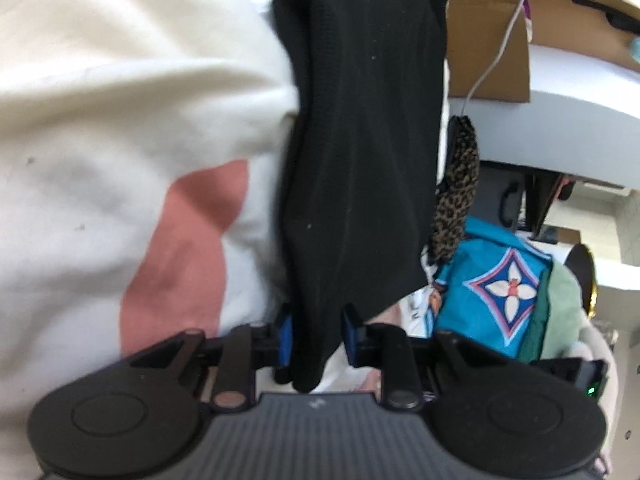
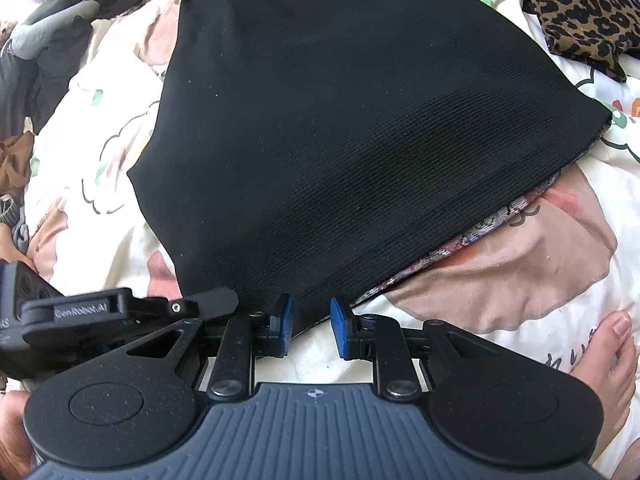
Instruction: Fold clothes
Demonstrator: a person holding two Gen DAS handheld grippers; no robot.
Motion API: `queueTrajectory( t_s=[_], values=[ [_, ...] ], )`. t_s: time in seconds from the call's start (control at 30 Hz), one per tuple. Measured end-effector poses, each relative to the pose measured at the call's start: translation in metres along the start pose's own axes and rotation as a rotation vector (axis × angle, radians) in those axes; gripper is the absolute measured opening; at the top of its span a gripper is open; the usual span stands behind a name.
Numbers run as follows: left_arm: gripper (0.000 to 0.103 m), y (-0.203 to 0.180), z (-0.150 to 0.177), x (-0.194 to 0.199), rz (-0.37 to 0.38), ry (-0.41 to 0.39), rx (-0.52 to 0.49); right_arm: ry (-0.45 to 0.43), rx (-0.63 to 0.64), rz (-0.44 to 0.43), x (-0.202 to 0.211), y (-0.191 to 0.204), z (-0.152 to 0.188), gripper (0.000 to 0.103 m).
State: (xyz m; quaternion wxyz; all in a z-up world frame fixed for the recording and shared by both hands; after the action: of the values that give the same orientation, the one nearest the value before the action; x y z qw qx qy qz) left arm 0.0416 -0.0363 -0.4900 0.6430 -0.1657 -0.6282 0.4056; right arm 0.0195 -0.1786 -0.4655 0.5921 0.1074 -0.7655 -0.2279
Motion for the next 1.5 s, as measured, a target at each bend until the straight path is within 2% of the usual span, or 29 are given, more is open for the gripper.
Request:
queueTrajectory(
  t_s=[0.3, 0.37, 0.57, 0.63, 0.73, 0.77, 0.87, 0.97, 1.17, 1.33, 1.5],
  values=[
    [0.023, -0.005, -0.003, -0.012, -0.004, -0.017, 0.021, 0.030, -0.022, -0.020, 0.008, -0.005, -0.026, 0.027],
    [0.020, -0.003, -0.002, -0.011, -0.003, -0.014, 0.024, 0.067, 0.015, -0.005, 0.011, -0.004, -0.038, 0.027],
    [0.021, -0.007, -0.002, -0.012, -0.013, -0.023, 0.023, 0.139, 0.143, 0.038, 0.029, -0.002, -0.067, 0.028],
    [0.021, -0.009, -0.002, -0.013, -0.012, -0.025, 0.028, 0.142, 0.109, 0.028, 0.038, -0.006, -0.079, 0.028],
    [0.014, -0.008, -0.001, -0.014, -0.011, -0.027, 0.044, 0.151, 0.081, 0.017, 0.053, -0.009, -0.099, 0.029],
    [0.010, -0.007, -0.001, -0.014, -0.013, -0.030, 0.044, 0.157, 0.084, 0.016, 0.059, -0.009, -0.106, 0.030],
    [0.006, -0.009, 0.000, -0.009, -0.020, -0.044, 0.023, 0.165, 0.117, 0.019, 0.078, -0.006, -0.129, 0.043],
    [0.005, -0.014, 0.000, -0.004, -0.032, -0.053, -0.011, 0.167, 0.156, 0.019, 0.093, -0.007, -0.149, 0.046],
    [0.005, -0.017, 0.002, 0.003, -0.056, -0.063, -0.037, 0.131, 0.147, -0.017, 0.111, -0.046, -0.174, 0.047],
    [0.005, -0.013, 0.003, 0.007, -0.074, -0.061, -0.039, 0.132, 0.123, -0.004, 0.105, -0.084, -0.174, 0.047],
    [0.005, -0.014, 0.002, 0.013, -0.089, -0.063, -0.048, 0.079, 0.069, -0.032, 0.093, -0.114, -0.168, 0.047]
  ],
)
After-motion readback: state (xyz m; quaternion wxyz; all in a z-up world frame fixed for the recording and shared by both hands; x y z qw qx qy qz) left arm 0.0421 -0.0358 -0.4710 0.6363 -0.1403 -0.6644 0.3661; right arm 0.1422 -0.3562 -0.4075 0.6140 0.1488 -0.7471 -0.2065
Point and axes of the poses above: each gripper's, at about its wrist camera, not at the fingertips, and x roughly against the way its jaws point, y to its left, z to its underside, the point moved 8 cm from there along -x, roughly the way its jaws point, and after that the axes turned 12 degrees about -z, right-handed, at the moved point
